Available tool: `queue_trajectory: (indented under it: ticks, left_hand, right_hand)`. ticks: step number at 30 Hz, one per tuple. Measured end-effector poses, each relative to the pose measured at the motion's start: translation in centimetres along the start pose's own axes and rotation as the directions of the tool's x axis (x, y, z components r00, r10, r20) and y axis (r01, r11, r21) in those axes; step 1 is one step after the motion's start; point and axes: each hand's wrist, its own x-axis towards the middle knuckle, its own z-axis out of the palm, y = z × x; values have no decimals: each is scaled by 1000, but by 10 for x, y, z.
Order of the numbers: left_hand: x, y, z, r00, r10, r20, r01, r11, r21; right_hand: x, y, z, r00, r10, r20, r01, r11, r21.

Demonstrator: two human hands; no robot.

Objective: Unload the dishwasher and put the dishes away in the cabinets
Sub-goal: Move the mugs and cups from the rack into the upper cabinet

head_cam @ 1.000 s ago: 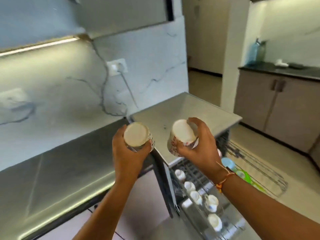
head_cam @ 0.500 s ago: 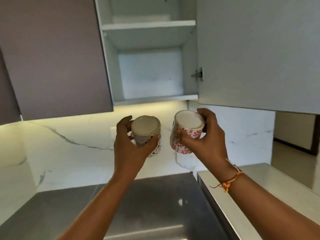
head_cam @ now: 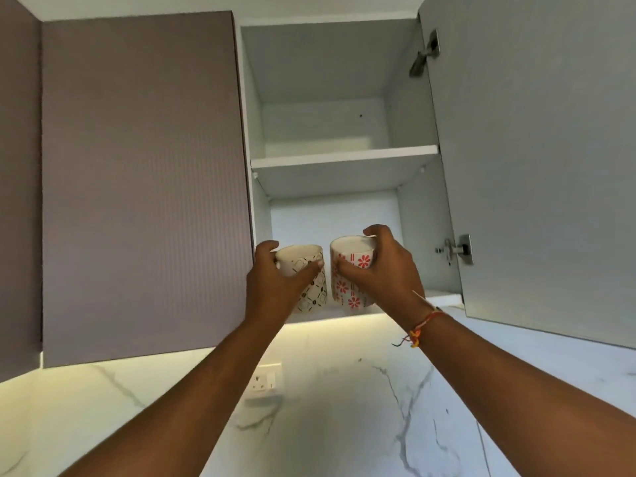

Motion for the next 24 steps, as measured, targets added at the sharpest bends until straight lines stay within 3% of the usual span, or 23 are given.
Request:
queue_trajectory:
  ticks: [5,12,24]
  left_hand:
    - [77,-28,34,995,-91,-27,95,980,174]
    - [132,-86,72,949,-315,-1,296,893,339]
    - [177,-149,110,918,-396,22,326,785,527]
  right_hand:
    - [75,28,40,997,50,65,-49,999,-18]
    - [152,76,98,930,202,306,-144,968,-204]
    - [196,133,169,807,218,550,-73,959,-273]
